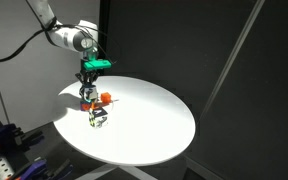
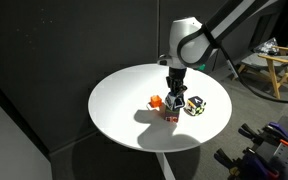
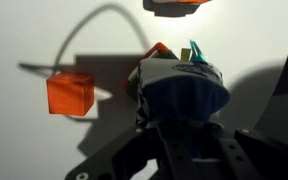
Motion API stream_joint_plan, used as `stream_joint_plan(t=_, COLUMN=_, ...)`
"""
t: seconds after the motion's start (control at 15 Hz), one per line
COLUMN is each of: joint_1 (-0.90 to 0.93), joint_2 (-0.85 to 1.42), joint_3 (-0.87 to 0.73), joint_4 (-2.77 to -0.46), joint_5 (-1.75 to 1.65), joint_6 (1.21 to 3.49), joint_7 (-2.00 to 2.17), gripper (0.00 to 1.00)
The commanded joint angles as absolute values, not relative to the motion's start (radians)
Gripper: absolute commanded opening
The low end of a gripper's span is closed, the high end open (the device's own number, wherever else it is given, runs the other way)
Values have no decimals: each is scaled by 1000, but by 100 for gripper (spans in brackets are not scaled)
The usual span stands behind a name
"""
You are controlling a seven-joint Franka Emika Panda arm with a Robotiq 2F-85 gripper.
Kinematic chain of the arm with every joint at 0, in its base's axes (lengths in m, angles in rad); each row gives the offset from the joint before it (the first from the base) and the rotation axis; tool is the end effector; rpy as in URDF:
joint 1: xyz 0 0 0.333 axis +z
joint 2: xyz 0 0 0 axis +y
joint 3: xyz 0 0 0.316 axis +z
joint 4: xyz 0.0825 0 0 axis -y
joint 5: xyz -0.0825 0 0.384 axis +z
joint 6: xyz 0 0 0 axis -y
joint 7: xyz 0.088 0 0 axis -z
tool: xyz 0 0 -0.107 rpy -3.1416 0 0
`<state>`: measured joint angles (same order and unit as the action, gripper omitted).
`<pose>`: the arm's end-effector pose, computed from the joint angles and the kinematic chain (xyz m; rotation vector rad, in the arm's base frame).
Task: Pick up the block with the number four on it and put it on the block to the bottom far left
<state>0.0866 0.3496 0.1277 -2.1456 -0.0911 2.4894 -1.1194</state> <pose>0.5574 0.1215 0.2389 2.3968 2.0159 -0.0102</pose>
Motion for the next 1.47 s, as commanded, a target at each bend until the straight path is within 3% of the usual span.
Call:
stream_joint_plan(t=0.0, joint_1=82, joint_2=367, joint_3=127, joint_4=-2117, joint_5=-129, joint_6=2493, joint_7=-1068, gripper=48)
stream_joint_plan(t=0.13, joint_1=82, joint_2=370, joint_3=127, joint_4=-2113, joint_5=-133, joint_6=2491, joint_7=-1055, gripper=49)
stream_joint_plan(t=0.53, joint_1=71, joint_2=355, joint_3=137, joint_4=-2116, joint_5=-123, joint_6=2478, joint_7=-1054, gripper=96)
stream_joint_plan(t=0.6, joint_1=70, joint_2=352, joint_3=138, joint_4=-2117, joint_5=-122, joint_6=2479, joint_7=-1056, gripper=99)
stream_joint_plan(t=1.4, joint_1=59, joint_2=273, joint_3=154, joint_4=-2138, joint_5=-91, joint_6=2445, joint_7=-1072, gripper=100)
